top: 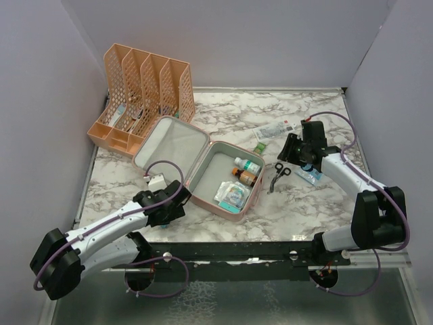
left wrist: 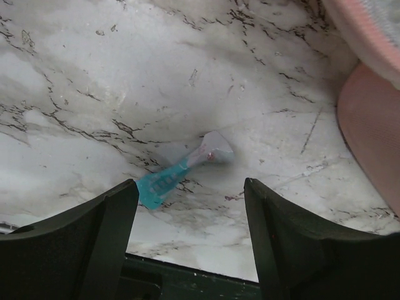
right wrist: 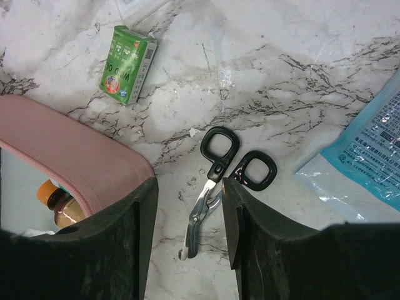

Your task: Organize the medicine kit

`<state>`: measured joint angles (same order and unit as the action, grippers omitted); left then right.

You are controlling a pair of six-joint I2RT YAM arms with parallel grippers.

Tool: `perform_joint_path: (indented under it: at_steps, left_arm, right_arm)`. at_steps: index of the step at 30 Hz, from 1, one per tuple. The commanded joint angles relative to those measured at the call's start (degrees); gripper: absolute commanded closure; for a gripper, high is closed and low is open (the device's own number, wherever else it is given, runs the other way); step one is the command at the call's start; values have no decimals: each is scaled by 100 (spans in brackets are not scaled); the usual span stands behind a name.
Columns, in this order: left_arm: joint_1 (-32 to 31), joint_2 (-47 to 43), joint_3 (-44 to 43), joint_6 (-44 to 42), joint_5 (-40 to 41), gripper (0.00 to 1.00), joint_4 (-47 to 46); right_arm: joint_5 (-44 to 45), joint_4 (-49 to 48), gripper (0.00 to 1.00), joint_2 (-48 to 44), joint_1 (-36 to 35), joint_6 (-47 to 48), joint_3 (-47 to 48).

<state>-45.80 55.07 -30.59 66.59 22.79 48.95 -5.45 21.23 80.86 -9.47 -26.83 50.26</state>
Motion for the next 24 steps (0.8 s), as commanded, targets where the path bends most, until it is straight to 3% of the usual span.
perform_joint_path:
  at_steps: [1, 7, 15, 24]
  left_arm:
    - [81, -129, 315, 28, 170, 29, -590]
    - [151, -168, 541, -232, -180, 33, -1044]
    - [160, 164, 306, -232, -610, 64, -1011]
    - [159, 875, 94, -643, -307, 67, -1034]
  right_arm:
    - [35, -76, 55, -189, -11, -38, -75]
    - [51, -72, 55, -217, -10, -35, -90]
    - [56, -63, 55, -264, -11, -50, -147]
    - [53, -68, 55, -284, -11, -63, -174]
